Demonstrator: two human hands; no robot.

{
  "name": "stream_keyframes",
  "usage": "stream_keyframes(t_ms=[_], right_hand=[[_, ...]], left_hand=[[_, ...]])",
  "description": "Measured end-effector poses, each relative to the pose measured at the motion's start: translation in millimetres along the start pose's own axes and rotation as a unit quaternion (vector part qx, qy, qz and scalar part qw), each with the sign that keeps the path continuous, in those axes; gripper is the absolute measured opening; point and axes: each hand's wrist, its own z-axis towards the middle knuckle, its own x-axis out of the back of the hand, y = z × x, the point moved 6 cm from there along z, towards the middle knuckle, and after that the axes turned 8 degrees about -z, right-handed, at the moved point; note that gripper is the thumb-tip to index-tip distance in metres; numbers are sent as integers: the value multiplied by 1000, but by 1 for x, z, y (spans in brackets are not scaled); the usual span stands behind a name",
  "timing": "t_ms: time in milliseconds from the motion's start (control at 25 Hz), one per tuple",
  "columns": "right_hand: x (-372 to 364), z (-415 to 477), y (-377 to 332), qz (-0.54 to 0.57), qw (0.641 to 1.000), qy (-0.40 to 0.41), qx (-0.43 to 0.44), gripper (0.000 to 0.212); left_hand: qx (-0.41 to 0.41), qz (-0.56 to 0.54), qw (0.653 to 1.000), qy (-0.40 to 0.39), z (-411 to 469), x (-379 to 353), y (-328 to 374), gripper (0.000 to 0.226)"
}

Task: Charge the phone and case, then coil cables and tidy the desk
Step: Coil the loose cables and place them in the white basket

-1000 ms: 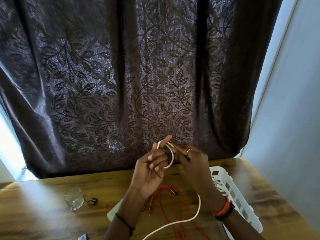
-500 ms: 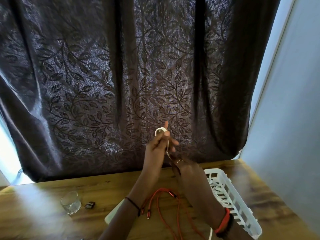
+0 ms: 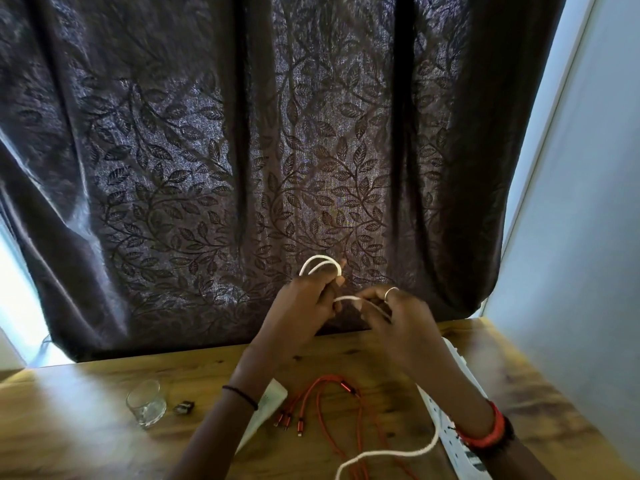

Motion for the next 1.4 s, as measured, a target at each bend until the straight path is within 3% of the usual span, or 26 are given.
stream_keyframes(t_ms=[80, 160, 320, 440, 560, 600, 640, 720, 880, 920, 960, 1040, 1080, 1160, 1200, 1320, 1400], right_hand=[[11, 5, -3, 32, 999, 37, 9, 9], [18, 8, -6, 97, 994, 50, 12, 10], [19, 15, -22, 157, 984, 51, 70, 16], [18, 20, -33, 191, 976, 60, 86, 18], [13, 25, -36, 264, 962, 41, 51, 19], [9, 25, -35, 297, 954, 33, 34, 19], [6, 26, -34, 322, 946, 30, 18, 19], [-2, 25, -32, 329, 944, 28, 2, 20], [-20, 17, -29, 111, 993, 14, 35, 24], [-26, 14, -31, 75, 996, -12, 47, 25], [-32, 11, -34, 54, 996, -37, 62, 26], [-36, 7, -40, 26, 994, -64, 88, 24], [-36, 6, -41, 17, 993, -70, 93, 23], [-35, 6, -41, 4, 992, -85, 92, 24], [-34, 5, -42, -7, 991, -92, 93, 26], [-34, 1, -45, -20, 987, -120, 106, 21], [-30, -1, -46, -17, 986, -125, 111, 22]], left_hand=[[42, -160, 985, -45, -1, 0, 2, 22], [94, -337, 933, -81, -3, 0, 2, 29], [121, -546, 817, -142, -11, 1, 6, 30], [116, -702, 691, -131, -15, 2, 8, 21], [74, -836, 514, -178, -17, 1, 17, 25], [64, -862, 470, -177, -16, 3, 18, 30], [58, -878, 449, -159, -14, 6, 17, 33], [46, -888, 444, -111, -10, 13, 14, 37], [18, -899, 438, -15, -4, 28, 3, 48], [24, -892, 451, 22, -2, 33, 0, 48], [42, -871, 485, 68, -1, 36, -3, 47], [77, -785, 598, 139, -3, 39, -6, 42], [80, -716, 673, 168, -5, 40, -5, 38], [47, -545, 813, 198, -9, 45, 5, 29], [29, -469, 861, 196, -10, 45, 10, 27], [2, -232, 956, 181, -12, 43, 11, 25], [-23, -50, 985, 164, -14, 41, 16, 23]])
